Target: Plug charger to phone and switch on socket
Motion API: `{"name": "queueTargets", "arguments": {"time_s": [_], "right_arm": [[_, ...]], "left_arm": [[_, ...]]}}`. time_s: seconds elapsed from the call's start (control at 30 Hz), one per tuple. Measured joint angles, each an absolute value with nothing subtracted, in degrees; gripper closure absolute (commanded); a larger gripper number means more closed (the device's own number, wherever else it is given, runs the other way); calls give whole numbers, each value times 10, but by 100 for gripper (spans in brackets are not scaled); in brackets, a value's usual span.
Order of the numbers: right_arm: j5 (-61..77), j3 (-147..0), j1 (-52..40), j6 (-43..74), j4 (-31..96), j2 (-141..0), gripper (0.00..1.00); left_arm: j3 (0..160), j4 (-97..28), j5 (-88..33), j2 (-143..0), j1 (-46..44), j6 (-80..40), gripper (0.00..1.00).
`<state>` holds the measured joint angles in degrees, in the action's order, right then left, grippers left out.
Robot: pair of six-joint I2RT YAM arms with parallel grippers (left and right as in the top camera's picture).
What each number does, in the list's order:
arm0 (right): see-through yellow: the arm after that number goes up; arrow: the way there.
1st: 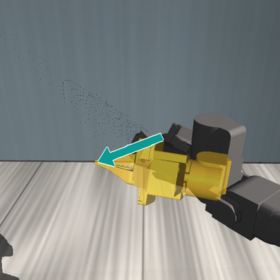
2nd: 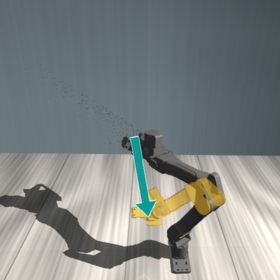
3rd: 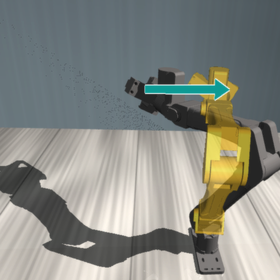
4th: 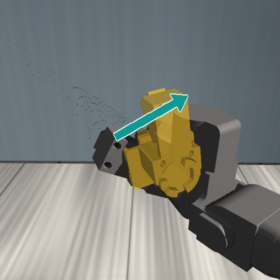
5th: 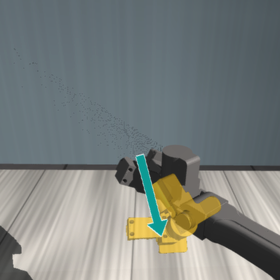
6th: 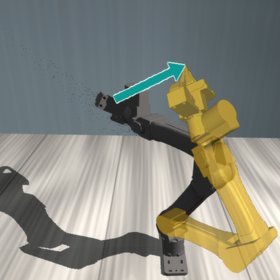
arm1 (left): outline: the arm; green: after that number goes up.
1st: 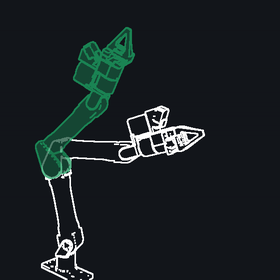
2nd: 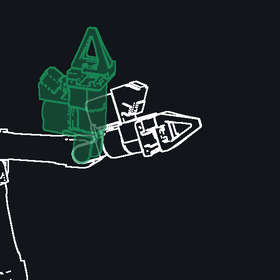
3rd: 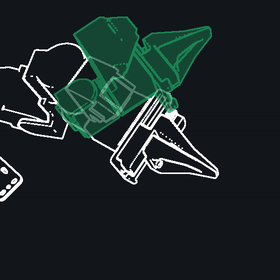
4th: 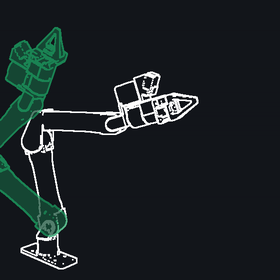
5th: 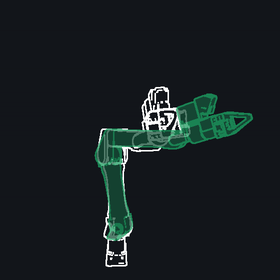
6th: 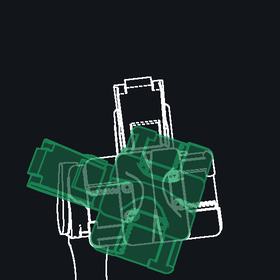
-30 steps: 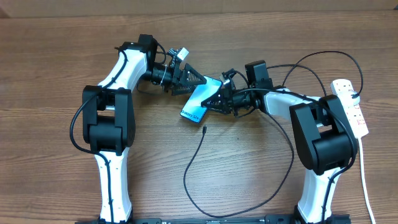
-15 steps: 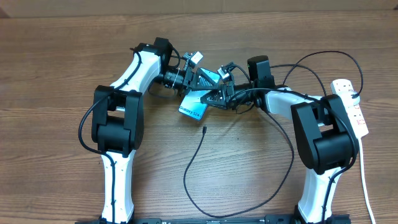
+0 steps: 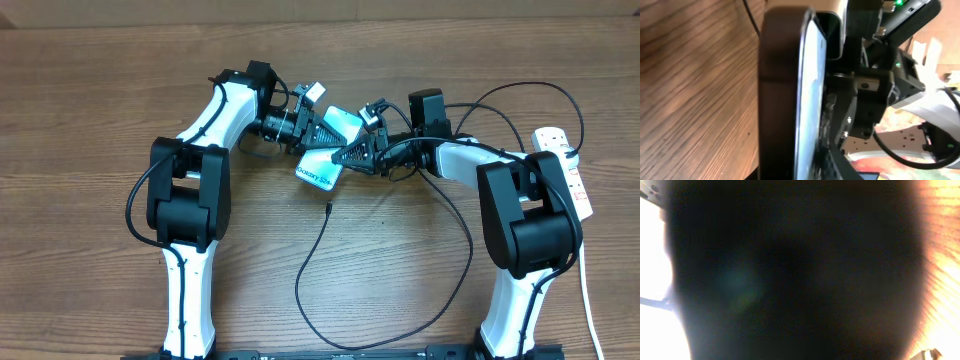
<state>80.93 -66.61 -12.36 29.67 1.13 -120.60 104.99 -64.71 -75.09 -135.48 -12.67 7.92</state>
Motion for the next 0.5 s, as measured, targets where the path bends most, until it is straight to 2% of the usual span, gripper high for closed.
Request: {"name": "queueTargets", "arguments": {"time_s": [0.17,0.27,0.3,0.33,0.37,0.43,0.5], "right_arm": [[812,-674,-123,249,73,-1206,96],[815,-675,-121,224,96,-1206,96],[817,-675,-120,218,101,-1206,96],[819,-675,-119,211,104,-1206,91],[821,-675,-117,203,107,-1206,75],[814,-675,-117,194,111,-1206,54],[806,-674,-118,193,115,-1206,43]], "left_arm": [[1045,-647,-745,-1355,-127,79,84],[1044,-647,-745,-1355,-128,80,96],[1044,-648,-750,-1355,-129,83,96],[1044,-648,-755,-1355,-129,87,96],[1044,-647,-757,-1355,-131,88,96],[1044,-647,-752,-1355,-132,87,96],[1044,-645,-750,-1355,-131,87,96]]}}
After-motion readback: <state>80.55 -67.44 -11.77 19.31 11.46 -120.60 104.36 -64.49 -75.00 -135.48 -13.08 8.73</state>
